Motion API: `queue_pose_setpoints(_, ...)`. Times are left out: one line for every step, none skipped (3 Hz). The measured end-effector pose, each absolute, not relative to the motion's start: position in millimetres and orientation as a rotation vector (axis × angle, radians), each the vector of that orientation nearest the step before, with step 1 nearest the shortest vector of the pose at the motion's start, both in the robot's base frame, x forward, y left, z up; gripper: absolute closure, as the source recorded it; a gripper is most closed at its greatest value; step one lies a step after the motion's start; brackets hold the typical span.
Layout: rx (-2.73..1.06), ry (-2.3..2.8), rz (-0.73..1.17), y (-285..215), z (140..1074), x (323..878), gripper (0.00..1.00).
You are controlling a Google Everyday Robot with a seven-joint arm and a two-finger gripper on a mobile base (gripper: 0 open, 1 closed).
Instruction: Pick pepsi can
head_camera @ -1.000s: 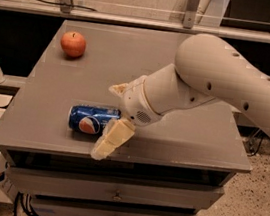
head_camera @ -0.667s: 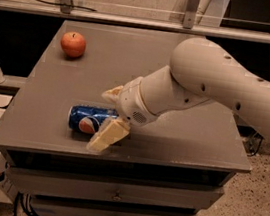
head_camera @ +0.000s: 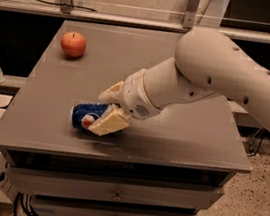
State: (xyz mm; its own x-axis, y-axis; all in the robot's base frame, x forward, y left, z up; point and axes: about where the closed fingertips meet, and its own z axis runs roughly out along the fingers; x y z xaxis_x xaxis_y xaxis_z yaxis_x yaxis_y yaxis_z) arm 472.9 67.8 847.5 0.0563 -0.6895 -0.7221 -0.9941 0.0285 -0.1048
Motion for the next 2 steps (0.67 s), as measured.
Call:
queue_pose_setpoints(-1.699,1.69,0.589,64,879,470,0.87)
queue_pose_setpoints(-1.667,1.685,0.528,67,926,463,1.0)
